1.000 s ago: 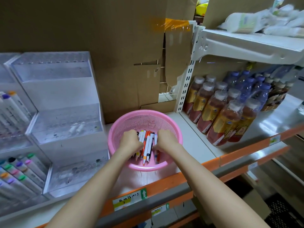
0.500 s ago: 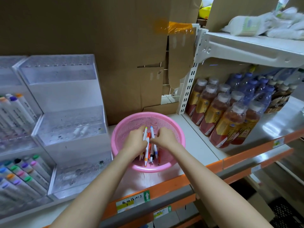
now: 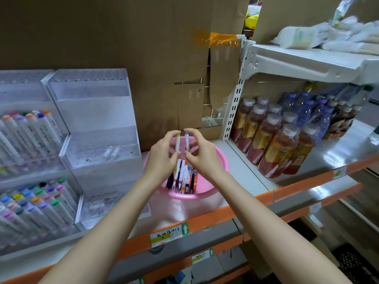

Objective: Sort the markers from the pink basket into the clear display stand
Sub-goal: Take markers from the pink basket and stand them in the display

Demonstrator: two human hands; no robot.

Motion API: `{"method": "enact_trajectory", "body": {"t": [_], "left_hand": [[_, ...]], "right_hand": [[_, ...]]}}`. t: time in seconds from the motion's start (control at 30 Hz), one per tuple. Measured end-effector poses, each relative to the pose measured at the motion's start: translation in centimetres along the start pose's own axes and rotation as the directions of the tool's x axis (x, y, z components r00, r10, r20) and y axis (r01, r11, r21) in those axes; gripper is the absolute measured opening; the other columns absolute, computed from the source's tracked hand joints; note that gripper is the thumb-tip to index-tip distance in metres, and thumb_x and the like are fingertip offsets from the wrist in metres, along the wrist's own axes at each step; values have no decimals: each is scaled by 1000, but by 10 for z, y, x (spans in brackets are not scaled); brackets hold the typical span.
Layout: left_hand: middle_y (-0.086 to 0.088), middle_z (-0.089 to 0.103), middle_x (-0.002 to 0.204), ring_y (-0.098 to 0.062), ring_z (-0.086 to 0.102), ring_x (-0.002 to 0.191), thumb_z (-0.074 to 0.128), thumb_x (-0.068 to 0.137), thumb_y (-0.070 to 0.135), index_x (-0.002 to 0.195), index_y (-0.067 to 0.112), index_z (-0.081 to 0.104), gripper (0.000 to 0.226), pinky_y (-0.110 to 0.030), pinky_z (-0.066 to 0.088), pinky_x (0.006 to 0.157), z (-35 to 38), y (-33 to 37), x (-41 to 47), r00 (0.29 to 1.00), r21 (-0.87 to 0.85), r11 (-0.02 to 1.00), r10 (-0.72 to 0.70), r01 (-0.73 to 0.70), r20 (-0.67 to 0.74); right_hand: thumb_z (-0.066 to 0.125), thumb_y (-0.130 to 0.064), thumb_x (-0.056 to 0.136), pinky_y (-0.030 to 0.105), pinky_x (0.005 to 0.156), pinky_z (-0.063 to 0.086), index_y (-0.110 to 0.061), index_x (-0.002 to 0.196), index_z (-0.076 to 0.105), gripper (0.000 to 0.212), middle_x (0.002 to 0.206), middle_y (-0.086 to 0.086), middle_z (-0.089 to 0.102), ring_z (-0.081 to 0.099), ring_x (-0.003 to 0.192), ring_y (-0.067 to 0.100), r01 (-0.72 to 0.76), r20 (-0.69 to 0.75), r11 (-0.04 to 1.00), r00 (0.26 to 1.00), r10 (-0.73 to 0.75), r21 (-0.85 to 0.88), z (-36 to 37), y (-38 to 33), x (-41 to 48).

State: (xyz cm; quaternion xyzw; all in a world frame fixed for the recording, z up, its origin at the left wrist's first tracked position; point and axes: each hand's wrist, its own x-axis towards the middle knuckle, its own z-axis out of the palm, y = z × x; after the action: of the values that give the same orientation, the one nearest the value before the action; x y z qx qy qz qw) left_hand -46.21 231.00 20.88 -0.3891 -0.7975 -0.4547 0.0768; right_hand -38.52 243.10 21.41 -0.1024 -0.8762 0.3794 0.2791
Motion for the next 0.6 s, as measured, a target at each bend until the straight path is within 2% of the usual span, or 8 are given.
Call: {"method": "enact_trajectory", "body": {"t": [0.13,0.23,0.33,0.4,0.5,0.6], "left_hand": [[5,62,86,-10,61,76,67,81,5,126,26,51,53,-24,49,72,-38,18,-6,993,6,999,52,-52,-104],[7,60,78,-11,61,70,67,82,6,126,23,53,50,-21,46,67,-73,27,-13,983,25,997,76,-73,-170],[3,62,83,-15,65,71,68,83,9,125,25,53,48,-29,53,69,-111,29,-19,969,36,998,62,-55,-238],[1,64,84,-16,66,70,69,83,11,124,26,54,46,-33,55,70,-137,26,-22,958,53,998,51,-38,-283],[0,63,82,-16,66,70,69,83,10,125,25,54,46,-36,56,71,-173,17,-29,948,97,995,57,-27,-314],[-1,63,83,-16,64,72,68,84,10,126,23,54,46,-31,55,71,-207,7,-39,933,132,991,56,-10,-356]], "right_hand": [[66,-1,80,14,65,50,-28,131,49,60,82,-1,68,64,74,7,70,-57,994,996,-65,85,-3,-38,2],[67,-2,79,23,66,54,-26,129,50,58,76,3,67,66,70,10,148,-69,981,988,-140,124,7,-68,6],[69,-4,80,35,69,56,-27,127,53,54,70,3,65,66,66,14,199,-40,966,980,-195,165,23,-99,12],[69,-4,80,36,69,56,-27,126,54,54,68,3,61,63,62,15,231,-18,956,973,-232,182,36,-121,16],[70,-5,80,32,67,55,-26,127,54,54,68,-2,56,60,55,7,272,10,943,960,-279,190,57,-149,21],[72,-8,81,37,67,56,-26,128,53,53,73,-1,57,63,57,8,294,45,935,950,-309,196,80,-174,24]]}}
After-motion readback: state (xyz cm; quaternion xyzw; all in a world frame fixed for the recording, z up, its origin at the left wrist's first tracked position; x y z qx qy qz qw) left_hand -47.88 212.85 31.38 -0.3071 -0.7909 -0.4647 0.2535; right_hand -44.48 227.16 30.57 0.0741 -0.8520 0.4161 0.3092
